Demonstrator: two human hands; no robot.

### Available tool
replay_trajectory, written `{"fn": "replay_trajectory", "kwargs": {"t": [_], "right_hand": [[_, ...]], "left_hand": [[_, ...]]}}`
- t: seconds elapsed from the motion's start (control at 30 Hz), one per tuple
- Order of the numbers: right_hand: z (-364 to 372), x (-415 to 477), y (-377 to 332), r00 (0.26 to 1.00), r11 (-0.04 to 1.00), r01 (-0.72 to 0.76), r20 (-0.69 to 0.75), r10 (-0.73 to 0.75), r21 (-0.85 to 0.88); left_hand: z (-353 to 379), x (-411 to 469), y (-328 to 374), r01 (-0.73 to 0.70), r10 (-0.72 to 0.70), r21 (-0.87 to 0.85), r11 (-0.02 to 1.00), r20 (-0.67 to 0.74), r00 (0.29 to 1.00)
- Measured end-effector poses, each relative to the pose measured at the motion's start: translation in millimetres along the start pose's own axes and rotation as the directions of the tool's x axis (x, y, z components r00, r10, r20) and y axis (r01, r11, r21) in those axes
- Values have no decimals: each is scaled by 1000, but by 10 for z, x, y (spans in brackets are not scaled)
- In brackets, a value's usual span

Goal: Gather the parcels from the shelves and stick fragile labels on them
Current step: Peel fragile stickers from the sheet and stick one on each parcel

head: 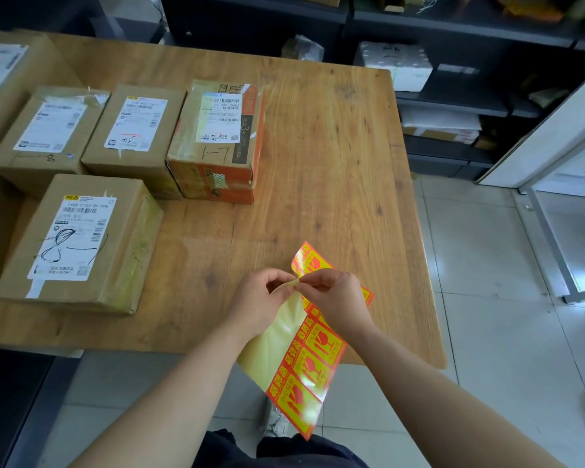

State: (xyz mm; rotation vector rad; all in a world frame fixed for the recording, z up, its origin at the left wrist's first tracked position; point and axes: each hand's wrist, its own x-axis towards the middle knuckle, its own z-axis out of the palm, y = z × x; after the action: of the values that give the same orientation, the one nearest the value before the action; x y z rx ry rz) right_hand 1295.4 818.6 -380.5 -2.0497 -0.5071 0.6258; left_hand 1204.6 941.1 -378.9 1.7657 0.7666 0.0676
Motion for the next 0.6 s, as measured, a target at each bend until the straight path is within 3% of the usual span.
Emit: {"fn": "replay_trajectory", "kwargs": {"t": [0.37, 0.6], "right_hand": [[-49, -21, 2, 997, 1000, 4, 74, -5, 8], [-43, -29, 3, 994, 996, -86, 72, 87, -20]], "left_hand": [[-55, -27, 17, -13, 10, 50, 999, 65, 998], [-57, -55, -28, -13, 8, 69, 998, 75, 997]]}}
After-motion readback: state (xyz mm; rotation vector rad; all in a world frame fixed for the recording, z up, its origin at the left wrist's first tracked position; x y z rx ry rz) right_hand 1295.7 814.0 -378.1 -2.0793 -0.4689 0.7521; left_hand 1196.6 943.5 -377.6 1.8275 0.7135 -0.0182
